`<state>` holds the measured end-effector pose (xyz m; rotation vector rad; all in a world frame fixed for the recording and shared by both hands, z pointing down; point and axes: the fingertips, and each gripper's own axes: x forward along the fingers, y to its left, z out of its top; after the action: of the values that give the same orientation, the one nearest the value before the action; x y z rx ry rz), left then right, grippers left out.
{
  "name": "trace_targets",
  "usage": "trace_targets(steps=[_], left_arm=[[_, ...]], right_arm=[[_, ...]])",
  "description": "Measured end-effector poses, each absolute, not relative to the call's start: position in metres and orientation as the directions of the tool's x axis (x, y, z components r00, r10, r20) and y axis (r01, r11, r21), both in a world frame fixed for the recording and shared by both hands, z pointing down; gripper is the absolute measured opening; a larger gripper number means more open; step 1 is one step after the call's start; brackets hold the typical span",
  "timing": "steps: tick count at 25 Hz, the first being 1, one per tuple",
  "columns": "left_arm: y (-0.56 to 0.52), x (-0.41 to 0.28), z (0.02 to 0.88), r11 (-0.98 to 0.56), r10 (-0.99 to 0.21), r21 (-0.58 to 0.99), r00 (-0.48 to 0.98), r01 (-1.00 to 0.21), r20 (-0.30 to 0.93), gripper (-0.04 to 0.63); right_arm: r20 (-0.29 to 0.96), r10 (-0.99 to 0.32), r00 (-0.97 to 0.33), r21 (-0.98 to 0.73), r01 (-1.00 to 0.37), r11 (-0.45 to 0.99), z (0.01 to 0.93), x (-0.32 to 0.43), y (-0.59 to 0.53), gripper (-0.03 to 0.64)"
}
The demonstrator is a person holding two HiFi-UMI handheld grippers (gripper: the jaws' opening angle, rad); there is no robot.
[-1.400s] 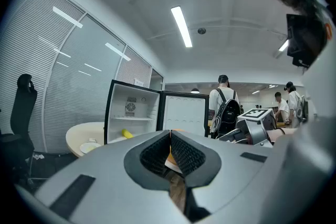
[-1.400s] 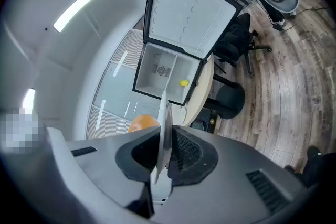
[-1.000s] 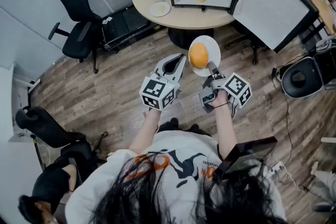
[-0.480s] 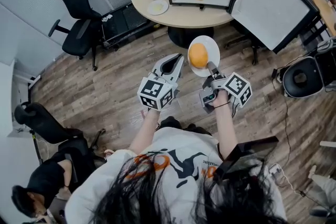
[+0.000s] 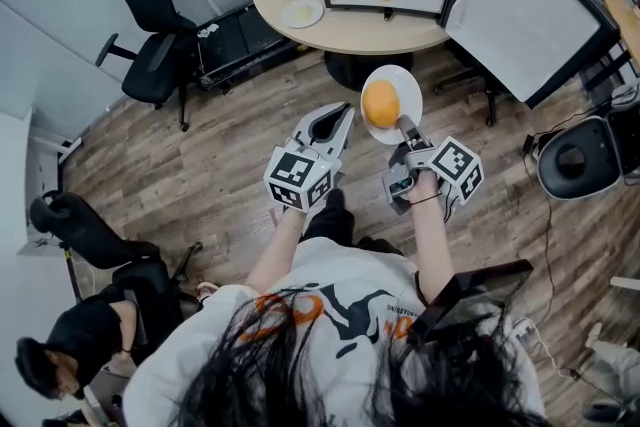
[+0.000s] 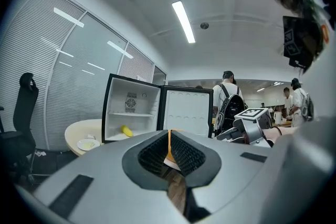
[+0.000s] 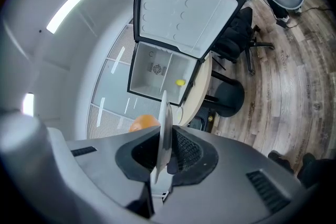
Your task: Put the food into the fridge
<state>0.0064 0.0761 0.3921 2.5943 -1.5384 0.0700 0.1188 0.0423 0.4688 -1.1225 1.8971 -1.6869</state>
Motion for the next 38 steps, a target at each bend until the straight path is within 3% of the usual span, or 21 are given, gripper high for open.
trace_targets(steps=[16, 28, 38], left_arm=[[-0.033, -0.024, 0.410, -0.547, -0.824, 0.089, 0.554, -0.832, 0.116, 0.011], [-0.149, -0.102, 0.415, -0.577, -0.801, 0.121, 0.589, -0.807, 0.109, 0.011], [-0.190, -0.107, 0.430, -0.631, -0.751, 0.182, 0.652, -0.754, 0.099, 0.011]], right_arm=[[0.275, -0.761, -0.588, -0.937, -0.340, -0.076, 0.483, 0.078, -0.060, 0.040], [0.283, -0.792, -0.540, -0.938, -0.327, -0.112, 0.485, 0.017, -0.169, 0.038], [0.328, -0.812, -0.484, -0.929, -0.321, -0.184, 0.501, 0.012, -0.189, 0.040]])
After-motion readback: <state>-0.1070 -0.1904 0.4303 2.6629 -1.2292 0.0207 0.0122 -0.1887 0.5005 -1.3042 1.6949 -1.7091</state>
